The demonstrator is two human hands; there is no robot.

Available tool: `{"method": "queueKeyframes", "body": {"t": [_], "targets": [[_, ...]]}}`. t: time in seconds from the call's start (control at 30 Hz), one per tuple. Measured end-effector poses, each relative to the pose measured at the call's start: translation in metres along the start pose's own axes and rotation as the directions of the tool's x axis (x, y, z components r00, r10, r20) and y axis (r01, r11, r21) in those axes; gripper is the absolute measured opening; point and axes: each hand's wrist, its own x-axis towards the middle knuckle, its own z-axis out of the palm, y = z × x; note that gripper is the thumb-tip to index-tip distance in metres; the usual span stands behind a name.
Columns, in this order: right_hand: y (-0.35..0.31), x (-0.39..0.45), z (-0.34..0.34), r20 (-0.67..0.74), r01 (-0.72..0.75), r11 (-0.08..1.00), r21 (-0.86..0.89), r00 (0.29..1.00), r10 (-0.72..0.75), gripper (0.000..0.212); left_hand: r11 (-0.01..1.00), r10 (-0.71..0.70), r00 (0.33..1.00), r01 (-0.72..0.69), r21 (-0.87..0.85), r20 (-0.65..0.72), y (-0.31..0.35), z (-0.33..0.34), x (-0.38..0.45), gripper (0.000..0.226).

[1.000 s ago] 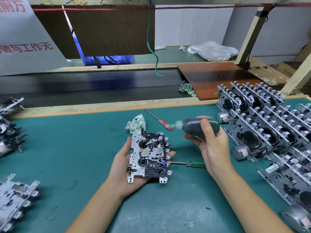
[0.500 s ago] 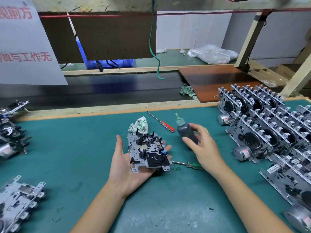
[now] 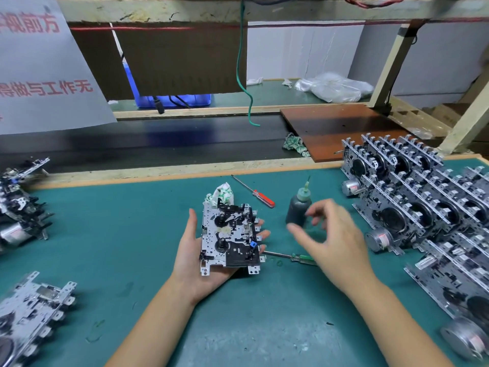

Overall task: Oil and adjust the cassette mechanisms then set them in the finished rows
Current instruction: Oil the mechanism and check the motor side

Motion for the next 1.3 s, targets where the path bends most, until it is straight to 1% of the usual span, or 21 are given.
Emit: {"method": "queueKeyframes", "body": {"t": [0.07,0.13,0.17,0.23,0.33,0.43,0.5,0.6,0.73,0.8,0.87,0.93,0.97,1.0,1.03,1.07,1.1,1.13,1.17,1.2,1.3], "targets": [[0.000,-0.011,0.000,0.259,0.235,0.968,-0.089,0.944,-0.206,0.031,1.000,0.003,1.000,-0.003,0.002,0.009,-0.001,0.000,-0.001,0.092],[0.006,-0.015,0.000,0.470,0.339,0.925,-0.173,0.854,-0.225,0.018,1.000,0.000,0.999,0.000,0.006,0.035,-0.002,0.001,-0.001,0.090],[0.010,-0.015,-0.004,0.493,0.328,0.924,-0.199,0.848,-0.195,0.012,1.000,-0.004,0.999,0.003,0.018,0.045,-0.002,0.001,-0.001,0.087],[0.017,-0.015,-0.014,0.411,0.317,0.903,-0.291,0.894,-0.181,0.009,0.998,-0.015,0.998,0.011,0.059,0.057,-0.002,0.000,0.000,0.080],[0.025,-0.017,-0.023,0.227,0.362,0.814,-0.454,0.930,-0.288,0.028,0.994,-0.067,0.995,0.059,0.096,0.080,0.003,0.001,0.000,0.074],[0.012,-0.020,-0.018,0.291,0.477,0.781,-0.403,0.876,-0.384,0.057,0.965,-0.161,0.984,0.140,0.222,0.080,0.009,-0.001,-0.005,0.068],[0.000,-0.018,-0.011,0.355,0.540,0.754,-0.373,0.834,-0.422,0.075,0.911,-0.236,0.971,0.211,0.355,0.028,0.013,-0.003,-0.010,0.064],[-0.010,-0.013,-0.008,0.437,0.622,0.722,-0.303,0.764,-0.474,0.066,0.814,-0.280,0.959,0.265,0.517,-0.050,0.016,-0.001,-0.016,0.060],[-0.004,-0.012,-0.013,0.485,0.645,0.720,-0.255,0.730,-0.482,0.055,0.705,-0.206,0.967,0.251,0.663,-0.147,0.020,0.001,-0.015,0.070],[0.000,-0.017,-0.013,0.464,0.641,0.722,-0.262,0.739,-0.488,0.054,0.703,-0.238,0.962,0.264,0.660,-0.131,0.024,-0.002,-0.014,0.083],[0.004,-0.023,-0.011,0.400,0.608,0.749,-0.261,0.775,-0.489,0.054,0.752,-0.204,0.977,0.195,0.630,-0.059,0.027,-0.004,-0.016,0.094],[0.008,-0.027,-0.011,0.328,0.540,0.804,-0.249,0.828,-0.455,0.054,0.759,-0.020,0.991,0.099,0.643,-0.129,0.027,-0.004,-0.020,0.092],[0.009,-0.028,-0.011,0.299,0.508,0.823,-0.254,0.851,-0.433,0.053,0.689,0.156,0.971,0.026,0.725,-0.183,0.024,-0.004,-0.023,0.086],[0.010,-0.028,-0.011,0.277,0.479,0.836,-0.268,0.869,-0.409,0.052,0.525,0.344,0.920,-0.022,0.851,-0.189,0.021,-0.003,-0.028,0.079],[0.011,-0.029,-0.010,0.261,0.459,0.841,-0.288,0.882,-0.393,0.051,0.275,0.474,0.873,-0.019,0.961,-0.118,0.015,-0.003,-0.036,0.075],[0.010,-0.030,-0.009,0.250,0.447,0.841,-0.305,0.889,-0.382,0.050,0.008,0.514,0.858,0.000,1.000,-0.004,0.009,-0.003,-0.043,0.075],[0.010,-0.031,-0.007,0.246,0.443,0.839,-0.316,0.892,-0.378,0.049,-0.243,0.501,0.860,0.036,0.969,0.094,0.002,-0.004,-0.051,0.073],[0.009,-0.031,-0.005,0.246,0.442,0.838,-0.320,0.893,-0.377,0.050,-0.435,0.478,0.864,0.075,0.897,0.160,-0.003,-0.006,-0.055,0.070],[0.008,-0.032,-0.003,0.242,0.440,0.840,-0.318,0.894,-0.377,0.050,-0.555,0.461,0.863,0.102,0.825,0.204,-0.007,-0.006,-0.056,0.065],[0.007,-0.032,-0.002,0.231,0.433,0.844,-0.315,0.898,-0.375,0.051,-0.616,0.454,0.862,0.122,0.778,0.224,-0.011,-0.005,-0.055,0.061],[0.004,-0.033,0.000,0.196,0.411,0.848,-0.333,0.910,-0.364,0.049,-0.659,0.476,0.838,0.139,0.739,0.267,-0.017,-0.001,-0.048,0.064]]}}
